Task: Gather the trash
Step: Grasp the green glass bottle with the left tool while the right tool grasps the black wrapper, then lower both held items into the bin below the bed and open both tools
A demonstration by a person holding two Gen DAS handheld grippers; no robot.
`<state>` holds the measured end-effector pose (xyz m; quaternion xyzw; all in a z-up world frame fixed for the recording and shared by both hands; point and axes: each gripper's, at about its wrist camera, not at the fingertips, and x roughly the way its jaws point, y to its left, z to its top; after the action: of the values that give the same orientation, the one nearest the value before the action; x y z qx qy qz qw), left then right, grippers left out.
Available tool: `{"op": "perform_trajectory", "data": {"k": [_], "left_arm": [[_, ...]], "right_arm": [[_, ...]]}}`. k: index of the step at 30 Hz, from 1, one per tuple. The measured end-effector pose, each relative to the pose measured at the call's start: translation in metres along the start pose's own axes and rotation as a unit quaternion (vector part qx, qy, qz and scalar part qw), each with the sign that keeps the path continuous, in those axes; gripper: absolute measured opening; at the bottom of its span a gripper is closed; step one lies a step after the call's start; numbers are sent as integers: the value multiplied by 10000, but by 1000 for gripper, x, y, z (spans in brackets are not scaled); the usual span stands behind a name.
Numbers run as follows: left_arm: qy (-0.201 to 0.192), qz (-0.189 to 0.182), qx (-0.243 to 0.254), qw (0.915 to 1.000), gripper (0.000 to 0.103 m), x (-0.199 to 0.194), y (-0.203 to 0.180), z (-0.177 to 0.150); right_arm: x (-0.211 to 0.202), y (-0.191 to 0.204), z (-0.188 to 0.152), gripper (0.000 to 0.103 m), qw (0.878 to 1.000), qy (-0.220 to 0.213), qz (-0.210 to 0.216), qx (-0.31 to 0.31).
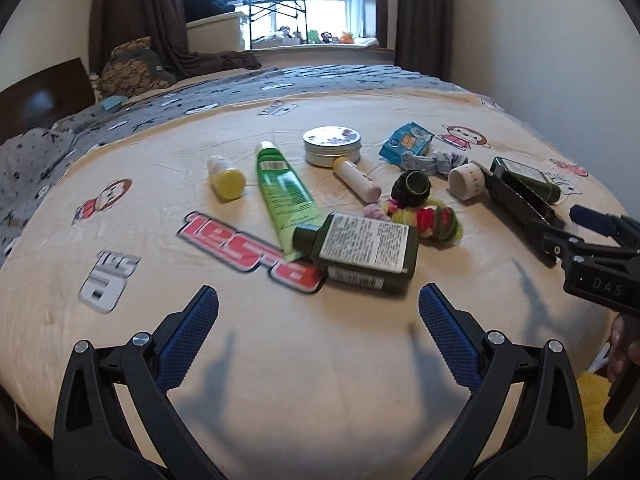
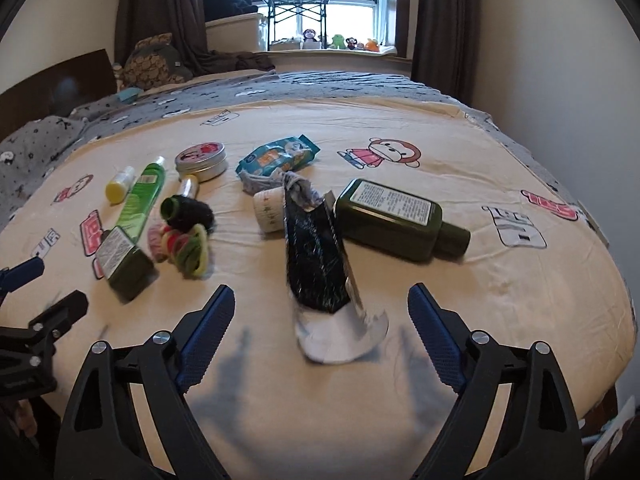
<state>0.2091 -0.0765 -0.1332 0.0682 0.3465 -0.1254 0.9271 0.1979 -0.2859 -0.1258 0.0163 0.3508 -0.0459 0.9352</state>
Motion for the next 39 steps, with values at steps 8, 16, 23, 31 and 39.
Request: {"op": "perform_trajectory", "data": {"k": [8, 16, 23, 31, 39], "left_arm": [[275, -171, 51, 9995, 87, 37, -11, 21], [452, -363, 68, 9983, 81, 53, -12, 28], [317, -414, -102, 9986, 81, 21, -3, 21], [66, -470, -270, 9985, 81, -50, 6, -7], [33, -415, -222, 9989, 81, -104, 9, -69]], "right_arm": [[26, -4, 11, 75, 9996, 269, 87, -81], [32, 0, 8, 29, 9983, 417, 362, -164], [-2, 7, 4, 26, 9986, 166, 477, -168], [-77, 22, -18, 26, 9963, -378, 737, -233], [-129, 44, -74, 26, 9886, -215, 1389, -537]]}}
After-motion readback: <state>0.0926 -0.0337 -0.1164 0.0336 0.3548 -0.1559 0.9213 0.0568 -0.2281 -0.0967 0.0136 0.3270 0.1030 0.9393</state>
